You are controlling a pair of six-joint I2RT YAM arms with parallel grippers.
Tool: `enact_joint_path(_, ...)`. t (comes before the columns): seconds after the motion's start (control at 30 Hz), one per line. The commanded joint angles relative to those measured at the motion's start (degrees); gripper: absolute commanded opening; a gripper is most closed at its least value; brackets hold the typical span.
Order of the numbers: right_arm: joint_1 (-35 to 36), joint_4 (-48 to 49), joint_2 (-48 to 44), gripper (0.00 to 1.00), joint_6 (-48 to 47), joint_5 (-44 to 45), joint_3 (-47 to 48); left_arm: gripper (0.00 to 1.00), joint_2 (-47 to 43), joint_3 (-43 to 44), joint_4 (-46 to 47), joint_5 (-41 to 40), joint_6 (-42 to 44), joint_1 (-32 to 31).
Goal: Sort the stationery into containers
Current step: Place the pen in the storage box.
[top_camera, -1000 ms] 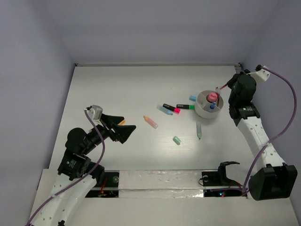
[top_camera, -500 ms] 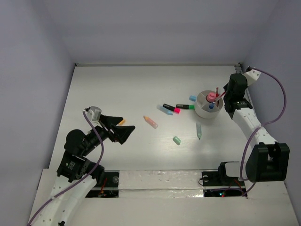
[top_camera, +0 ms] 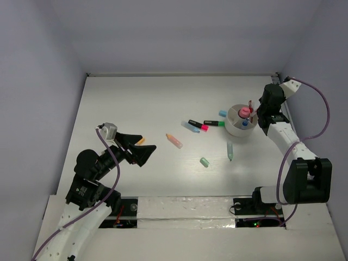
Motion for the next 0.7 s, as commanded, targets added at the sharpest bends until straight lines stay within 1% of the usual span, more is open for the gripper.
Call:
enact_joint_path(0.0, 0.00, -3.73, 1.02, 0.00, -1.01, 1.48, -0.29, 0.99, -0.42, 1.17, 1.97, 0.34, 0.82, -0.22)
enact_joint_path(0.3, 0.00, -3.64, -4.78, 0.00, -3.38, 1.22, 2.16, 0.99, -0.51, 1.17, 1.97, 0.17, 0.82, -0.22)
enact_joint_path(0.5, 0.00, -3.55, -5.66, 0.00, -5.40, 2.54, 2.87, 0.99, -0.69, 1.17, 1.88, 0.17, 0.82, -0.22)
enact_joint_path(0.67, 0.00, -4.17, -3.39, 0.00, -4.27, 1.57, 2.00, 0.99, -0.77, 1.17, 1.88, 0.17, 0.73, -0.22)
